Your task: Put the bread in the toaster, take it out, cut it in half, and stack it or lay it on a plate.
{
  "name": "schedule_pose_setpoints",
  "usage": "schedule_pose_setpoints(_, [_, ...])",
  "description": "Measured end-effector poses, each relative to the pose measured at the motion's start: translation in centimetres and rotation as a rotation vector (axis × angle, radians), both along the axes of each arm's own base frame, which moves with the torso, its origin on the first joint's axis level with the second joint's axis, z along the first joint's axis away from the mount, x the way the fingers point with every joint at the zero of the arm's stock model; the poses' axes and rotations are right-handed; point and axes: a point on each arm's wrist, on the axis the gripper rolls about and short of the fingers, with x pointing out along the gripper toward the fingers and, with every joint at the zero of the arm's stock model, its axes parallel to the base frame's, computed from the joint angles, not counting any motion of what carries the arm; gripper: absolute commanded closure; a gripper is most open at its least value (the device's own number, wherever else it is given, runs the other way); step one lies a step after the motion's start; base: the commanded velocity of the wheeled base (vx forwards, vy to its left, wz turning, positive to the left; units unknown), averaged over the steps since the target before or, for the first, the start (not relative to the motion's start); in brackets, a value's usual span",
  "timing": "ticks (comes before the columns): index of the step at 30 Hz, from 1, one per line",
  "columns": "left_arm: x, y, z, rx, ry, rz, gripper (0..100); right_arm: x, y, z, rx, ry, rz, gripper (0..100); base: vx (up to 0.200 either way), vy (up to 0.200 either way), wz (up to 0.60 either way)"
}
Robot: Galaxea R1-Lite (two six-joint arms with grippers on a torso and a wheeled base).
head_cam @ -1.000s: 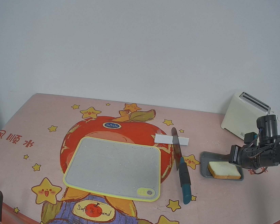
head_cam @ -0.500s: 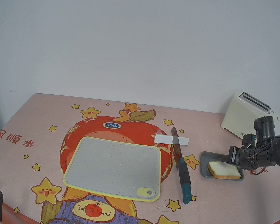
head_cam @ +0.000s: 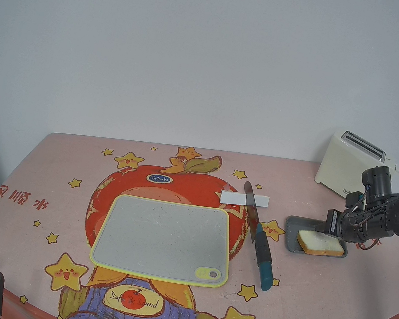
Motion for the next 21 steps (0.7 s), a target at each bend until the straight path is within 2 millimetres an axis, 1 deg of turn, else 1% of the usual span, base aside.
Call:
schedule_pose_setpoints(4, [0.0, 0.0, 0.0, 0.000, 0.000, 0.000, 0, -0.9, 0.1, 0.0, -0.009, 0.062, 0.006, 100, 0.000, 0.000, 0.00])
schedule_pose_setpoints(11, [0.0, 0.0, 0.0, 0.000, 0.000, 0.000, 0, -2.1, 0.1, 0.6, -0.010, 0.062, 0.015, 100, 0.000, 0.000, 0.00])
schedule_pose_setpoints(21, [0.0, 0.0, 0.0, 0.000, 0.000, 0.000, 0, -2.5, 0.0, 1.2, -0.001, 0.034, 0.008, 100, 0.000, 0.000, 0.00])
